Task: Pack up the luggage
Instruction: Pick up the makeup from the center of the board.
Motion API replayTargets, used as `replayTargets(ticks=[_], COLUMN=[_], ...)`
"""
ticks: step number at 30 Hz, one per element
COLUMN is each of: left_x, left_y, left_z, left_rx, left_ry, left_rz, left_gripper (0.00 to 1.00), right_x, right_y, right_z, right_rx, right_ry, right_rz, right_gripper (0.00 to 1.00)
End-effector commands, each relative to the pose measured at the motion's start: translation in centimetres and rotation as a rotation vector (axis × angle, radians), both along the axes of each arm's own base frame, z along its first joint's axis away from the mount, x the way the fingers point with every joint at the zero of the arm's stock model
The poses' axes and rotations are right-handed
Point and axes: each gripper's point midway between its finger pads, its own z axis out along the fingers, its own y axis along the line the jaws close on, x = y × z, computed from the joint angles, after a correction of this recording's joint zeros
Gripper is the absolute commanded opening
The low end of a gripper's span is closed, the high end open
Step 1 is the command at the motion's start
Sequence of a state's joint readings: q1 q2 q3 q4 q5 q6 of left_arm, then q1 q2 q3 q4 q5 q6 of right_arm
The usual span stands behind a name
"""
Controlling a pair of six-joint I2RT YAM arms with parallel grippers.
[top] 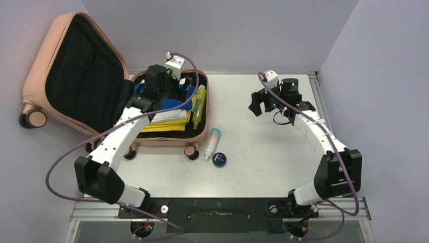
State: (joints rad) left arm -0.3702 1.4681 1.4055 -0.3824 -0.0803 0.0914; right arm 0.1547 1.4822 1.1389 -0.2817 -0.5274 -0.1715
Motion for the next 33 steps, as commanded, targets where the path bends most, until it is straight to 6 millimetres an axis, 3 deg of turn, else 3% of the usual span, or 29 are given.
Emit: replayTargets(ticks=[1, 3, 5, 12, 16, 22, 30, 33], left_x=[0.2, -0.8, -1.9, -7.0, -10.9, -13.9, -17.5, -18.0], left_y=[0.1, -0.9, -1.9, -7.2, -9.5, -10.9, -11.9, -11.9], left_z=[4.9, 4.1, 3.3, 0.1, -2.3, -5.0, -7.4, -7.9], left_rx=[0.009, 0.016, 0.015, 0.095, 0.19, 0.275, 0.309, 0.32], left_ry=[-0.217, -0.216, -0.195, -0.114, -0.052, -0.022, 0.046, 0.054], left_rz=[-0.046, -0.129, -0.213, -0.56, -0.765, -0.902, -1.121, -1.157], left_gripper=[0.96, 0.96, 0.96, 0.96, 0.96, 0.96, 0.96, 0.96], right_x=[1.8, 2.1, 1.6, -2.0, -4.1, -7.2, -7.2, -7.1], right_y=[-1.7, -3.6, -4.3, -0.7, 1.0, 3.0, 2.9, 2.9], right_z=[7.5, 8.4, 9.1, 10.4, 9.3, 7.5, 6.0, 5.8], right_rx=[0.006, 0.018, 0.037, 0.027, 0.047, 0.09, 0.116, 0.123], right_ry=[-0.221, -0.238, -0.259, -0.354, -0.362, -0.352, -0.331, -0.329], right_rz=[-0.162, -0.264, -0.239, 0.036, 0.182, 0.37, 0.348, 0.344], right_gripper=[0.9, 0.9, 0.9, 0.9, 0.9, 0.9, 0.9, 0.9])
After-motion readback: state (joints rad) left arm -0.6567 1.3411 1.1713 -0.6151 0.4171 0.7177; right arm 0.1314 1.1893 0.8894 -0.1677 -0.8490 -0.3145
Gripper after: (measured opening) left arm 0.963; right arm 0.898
